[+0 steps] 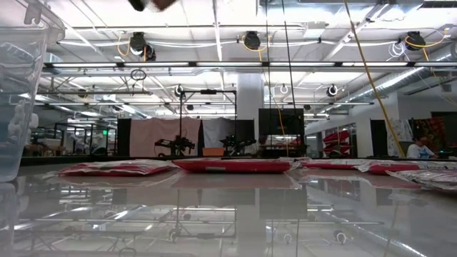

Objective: Sort popcorn bags into baskets
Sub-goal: Put the popcorn bag into the transparent bin

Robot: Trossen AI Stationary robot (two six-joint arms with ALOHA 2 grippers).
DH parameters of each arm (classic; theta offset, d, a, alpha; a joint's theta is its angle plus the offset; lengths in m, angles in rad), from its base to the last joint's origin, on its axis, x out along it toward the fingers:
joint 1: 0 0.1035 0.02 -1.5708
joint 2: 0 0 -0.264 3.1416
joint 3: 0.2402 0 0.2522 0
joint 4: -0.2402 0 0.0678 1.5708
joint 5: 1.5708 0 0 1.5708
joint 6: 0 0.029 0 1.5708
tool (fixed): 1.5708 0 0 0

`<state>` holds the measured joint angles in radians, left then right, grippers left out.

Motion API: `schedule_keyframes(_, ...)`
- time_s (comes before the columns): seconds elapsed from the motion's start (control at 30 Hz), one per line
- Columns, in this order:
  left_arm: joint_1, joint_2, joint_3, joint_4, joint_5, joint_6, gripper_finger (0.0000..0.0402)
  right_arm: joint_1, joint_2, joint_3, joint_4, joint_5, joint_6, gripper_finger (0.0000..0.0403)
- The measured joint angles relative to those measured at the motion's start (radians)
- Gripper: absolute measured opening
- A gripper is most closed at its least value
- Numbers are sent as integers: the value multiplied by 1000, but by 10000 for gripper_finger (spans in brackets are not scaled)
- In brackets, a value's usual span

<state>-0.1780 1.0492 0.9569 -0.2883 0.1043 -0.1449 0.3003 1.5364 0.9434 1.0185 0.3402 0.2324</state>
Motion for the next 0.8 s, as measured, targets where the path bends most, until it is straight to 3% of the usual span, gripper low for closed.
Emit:
schedule_keyframes(0.27, -40, -145, 0, -318, 87, -208, 18, 0, 0, 0, -171, 1, -7, 99)
schedule_keyframes(0.5, -195, -231, 0, -556, 235, -478, 25, 4, 0, -1, -314, 1, -6, 162)
schedule_keyframes(0.67, -351, -239, 0, -697, 234, -645, 19, 22, 0, -1, -378, -1, -6, 175)
schedule_keyframes(0.8, -453, -232, 0, -707, 171, -734, 27, 34, 0, -1, -379, -1, -9, 175)
